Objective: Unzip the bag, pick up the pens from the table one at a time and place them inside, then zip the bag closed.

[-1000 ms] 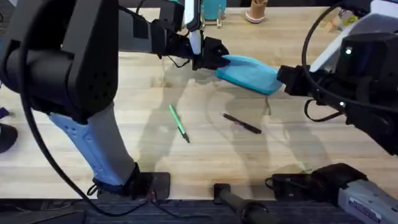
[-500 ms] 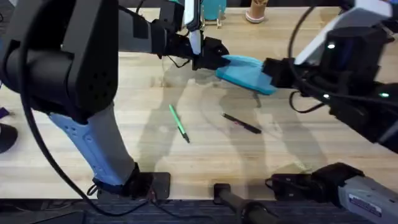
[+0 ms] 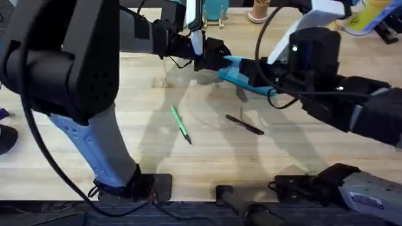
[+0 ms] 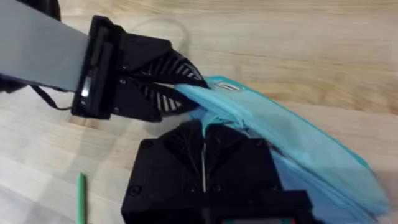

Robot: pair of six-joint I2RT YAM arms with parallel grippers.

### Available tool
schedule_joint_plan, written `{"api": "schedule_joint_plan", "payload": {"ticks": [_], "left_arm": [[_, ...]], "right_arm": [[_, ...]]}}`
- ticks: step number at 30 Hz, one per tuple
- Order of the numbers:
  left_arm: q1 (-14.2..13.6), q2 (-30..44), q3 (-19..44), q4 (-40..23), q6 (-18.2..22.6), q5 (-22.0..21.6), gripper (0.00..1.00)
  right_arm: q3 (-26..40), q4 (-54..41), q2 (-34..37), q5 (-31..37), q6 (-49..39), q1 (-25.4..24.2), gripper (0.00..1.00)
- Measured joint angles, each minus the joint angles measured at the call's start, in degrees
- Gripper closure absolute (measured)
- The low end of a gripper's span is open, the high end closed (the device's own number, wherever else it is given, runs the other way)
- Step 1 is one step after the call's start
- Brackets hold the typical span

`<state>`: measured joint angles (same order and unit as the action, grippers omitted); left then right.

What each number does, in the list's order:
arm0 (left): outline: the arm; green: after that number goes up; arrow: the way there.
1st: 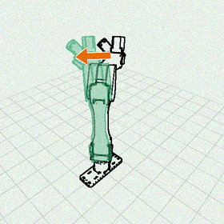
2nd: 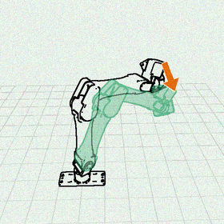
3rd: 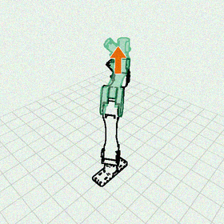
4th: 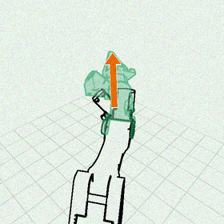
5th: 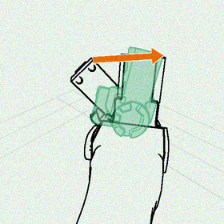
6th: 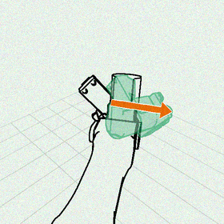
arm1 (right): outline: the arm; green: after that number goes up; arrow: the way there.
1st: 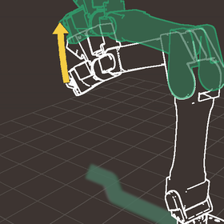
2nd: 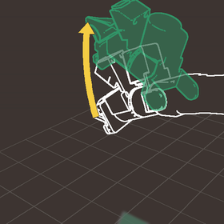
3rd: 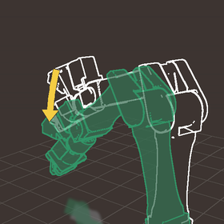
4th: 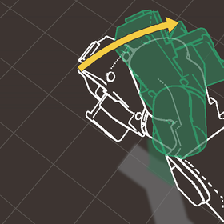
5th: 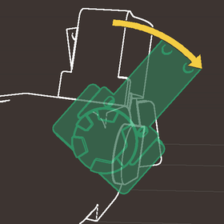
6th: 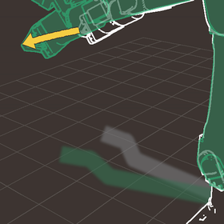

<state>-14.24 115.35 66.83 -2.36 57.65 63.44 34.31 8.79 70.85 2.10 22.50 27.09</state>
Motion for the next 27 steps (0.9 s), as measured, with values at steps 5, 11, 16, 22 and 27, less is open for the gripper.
{"api": "schedule_joint_plan", "payload": {"ticks": [5,11,16,22,27], "left_arm": [[0.0,0.0,0.0,0.0,0.0,0.0,0.958],[0.0,0.0,0.0,0.0,0.0,0.0,0.958],[0.0,0.0,0.0,0.0,0.0,0.0,0.958],[0.0,0.0,0.0,0.0,0.0,0.0,0.958],[0.0,0.0,0.0,0.0,0.0,0.0,0.958]], "right_arm": [[1.5,2.8,3.8,0.0,0.7,1.4,0.970],[3.4,3.7,6.8,0.0,1.1,2.1,0.970],[3.5,3.7,6.8,0.0,1.1,2.1,0.970],[3.5,2.9,5.9,-0.5,1.5,2.2,0.770],[4.0,-1.4,1.0,-1.2,1.4,2.7,0.063]]}}
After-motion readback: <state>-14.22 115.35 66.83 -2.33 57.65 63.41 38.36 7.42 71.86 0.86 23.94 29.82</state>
